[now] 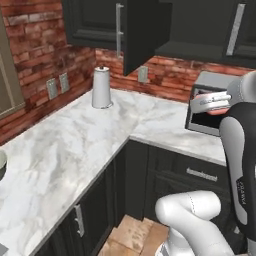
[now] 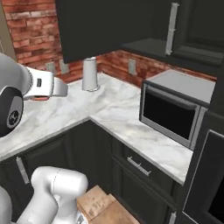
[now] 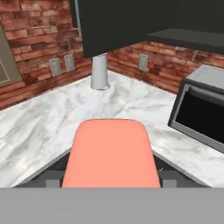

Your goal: Open the cabinet. Pick the bar soap and place it next to the sink. Then close the cabinet.

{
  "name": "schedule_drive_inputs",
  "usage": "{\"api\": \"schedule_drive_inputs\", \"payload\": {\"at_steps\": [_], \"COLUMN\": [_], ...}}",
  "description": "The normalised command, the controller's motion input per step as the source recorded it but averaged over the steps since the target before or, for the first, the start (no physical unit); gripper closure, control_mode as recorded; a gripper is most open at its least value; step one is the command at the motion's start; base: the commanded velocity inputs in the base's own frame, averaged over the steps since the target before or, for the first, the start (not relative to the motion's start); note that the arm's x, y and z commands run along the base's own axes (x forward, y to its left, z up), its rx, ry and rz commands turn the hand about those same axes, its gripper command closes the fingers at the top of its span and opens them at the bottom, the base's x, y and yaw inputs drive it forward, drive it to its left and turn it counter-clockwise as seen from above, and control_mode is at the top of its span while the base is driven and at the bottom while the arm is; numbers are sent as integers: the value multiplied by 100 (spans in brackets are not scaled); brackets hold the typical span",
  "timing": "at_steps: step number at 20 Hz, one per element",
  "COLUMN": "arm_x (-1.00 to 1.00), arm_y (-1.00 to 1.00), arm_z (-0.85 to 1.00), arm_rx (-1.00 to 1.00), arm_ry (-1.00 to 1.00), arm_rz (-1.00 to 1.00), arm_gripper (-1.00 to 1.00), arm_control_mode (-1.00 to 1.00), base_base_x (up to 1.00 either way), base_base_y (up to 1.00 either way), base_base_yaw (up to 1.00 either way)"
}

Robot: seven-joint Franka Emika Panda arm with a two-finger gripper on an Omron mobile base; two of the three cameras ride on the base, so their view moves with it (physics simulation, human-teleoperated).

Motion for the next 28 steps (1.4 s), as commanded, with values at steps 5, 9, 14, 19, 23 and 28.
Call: {"api": "schedule_drive_inputs", "payload": {"at_steps": [5,9,14,19,23,28], "arm_x": [0,0,0,0,0,0], "arm_y": [0,0,0,0,0,0], "arm_z": [0,0,0,0,0,0], "arm_rx": [0,0,0,0,0,0], "arm_ry": [0,0,0,0,0,0], "arm_rz": [0,0,0,0,0,0], "arm_gripper": [100,100,100,100,100,100], "arm_control_mode": [100,100,100,100,100,100], "base_base_x": [-33,-38,-25,-24,-19,-5], "base_base_y": [0,0,0,0,0,2], "base_base_yaw": [43,42,41,41,41,41]}}
